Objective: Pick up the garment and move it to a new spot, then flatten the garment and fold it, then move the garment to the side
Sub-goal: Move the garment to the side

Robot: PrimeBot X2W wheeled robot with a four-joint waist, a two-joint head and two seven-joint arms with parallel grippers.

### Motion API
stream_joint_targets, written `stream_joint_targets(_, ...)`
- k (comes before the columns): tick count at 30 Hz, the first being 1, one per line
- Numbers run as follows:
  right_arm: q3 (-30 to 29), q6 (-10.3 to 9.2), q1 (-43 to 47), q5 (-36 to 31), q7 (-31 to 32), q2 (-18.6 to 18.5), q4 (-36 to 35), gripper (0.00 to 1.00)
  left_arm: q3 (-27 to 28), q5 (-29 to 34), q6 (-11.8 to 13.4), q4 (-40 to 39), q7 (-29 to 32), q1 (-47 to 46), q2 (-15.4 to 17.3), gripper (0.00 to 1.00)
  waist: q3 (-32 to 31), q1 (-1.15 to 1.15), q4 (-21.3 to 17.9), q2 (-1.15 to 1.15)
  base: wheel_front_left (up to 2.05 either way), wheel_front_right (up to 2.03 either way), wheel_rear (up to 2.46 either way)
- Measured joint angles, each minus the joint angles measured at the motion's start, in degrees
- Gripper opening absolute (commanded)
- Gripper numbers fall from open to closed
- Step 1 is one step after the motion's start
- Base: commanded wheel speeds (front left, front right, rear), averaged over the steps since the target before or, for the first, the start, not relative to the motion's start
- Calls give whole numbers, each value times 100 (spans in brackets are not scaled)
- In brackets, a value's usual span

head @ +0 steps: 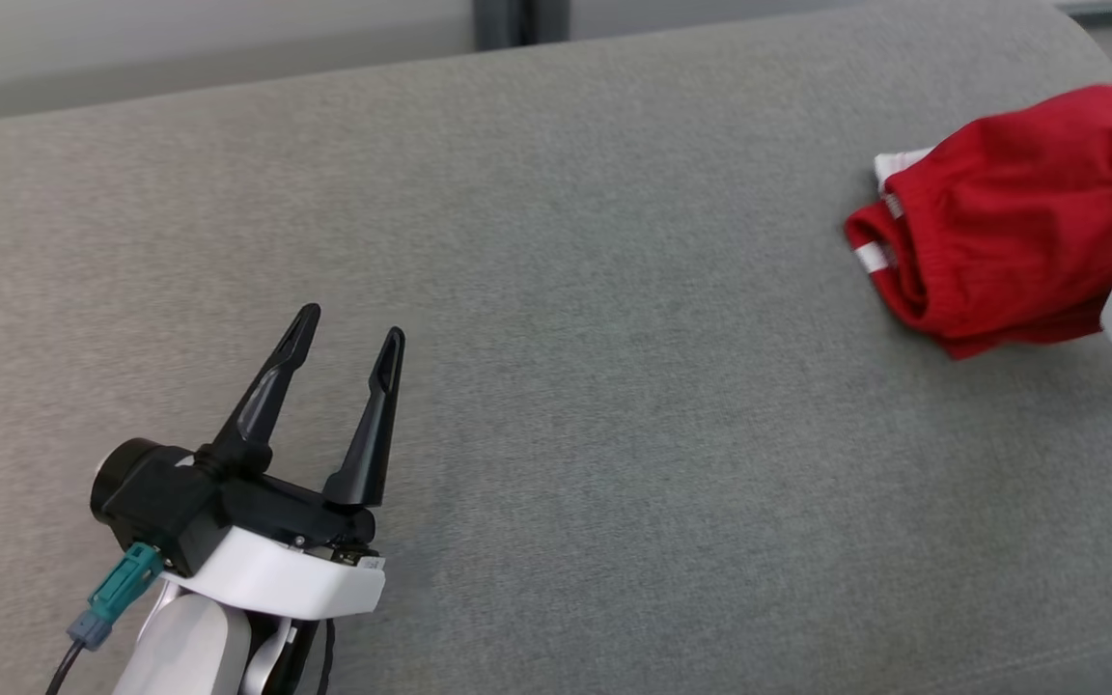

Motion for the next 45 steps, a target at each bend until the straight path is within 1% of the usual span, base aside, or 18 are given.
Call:
stream_joint_targets(2,66,0,-185,-71,-79,-111,104,0,-21,0,0,-13,0,-53,60,100,147,0,-122,0,0,0,0)
stream_joint_targets(6,158,0,-509,-232,-180,-120,313,0,-11,0,0,-27,0,-120,144,100,378,0,-362,0,0,0,0)
stream_joint_targets(8,185,0,-644,-304,-252,-110,380,60,-18,0,0,-23,0,-130,186,100,473,0,-460,0,0,0,0)
stream_joint_targets(9,190,0,-688,-318,-302,-90,410,100,-21,0,0,-18,0,-140,192,100,509,0,-504,0,0,0,0)
stream_joint_targets(12,176,0,-748,-378,-460,-42,531,100,-44,-10,0,14,0,-203,190,100,558,0,-594,0,0,0,0)
stream_joint_targets(18,55,0,-761,-602,-1013,-92,682,100,67,-74,0,35,0,-203,81,100,317,0,-541,0,0,0,0)
stream_joint_targets(20,-12,0,-747,-603,-1132,-57,627,100,169,-75,0,18,0,-155,33,100,215,0,-507,0,0,0,0)
stream_joint_targets(22,-55,0,-656,-603,-1185,36,412,100,301,-75,0,10,1,-70,-4,100,98,0,-471,0,0,0,0)
stream_joint_targets(24,-171,1,-465,-587,-1192,110,2,100,432,-73,0,-9,0,2,-40,100,-18,0,-431,0,0,0,0)
stream_joint_targets(26,-385,0,-208,-587,-1210,88,-654,100,550,-67,0,-24,0,45,-92,100,-121,0,-372,0,0,0,0)
stream_joint_targets(30,-884,0,686,-675,-1224,145,-1853,100,738,-18,0,-62,0,136,-154,100,-279,0,-202,0,0,0,0)
stream_joint_targets(33,-1299,0,1401,-858,-1228,279,-2702,100,903,29,0,-63,0,164,-210,100,-407,0,-57,0,0,0,0)
stream_joint_targets(36,-1605,0,2085,-1058,-1229,508,-3438,100,1124,78,0,-26,0,283,-270,100,-556,0,75,0,0,0,0)
stream_joint_targets(40,-1882,0,2941,-1272,-1229,782,-4195,100,1311,168,0,51,0,423,-338,100,-755,0,246,0,0,0,0)
stream_joint_targets(45,-1909,1,3768,-1354,-1228,1103,-4894,100,1583,256,0,124,0,638,-466,100,-972,0,416,0,0,0,0)
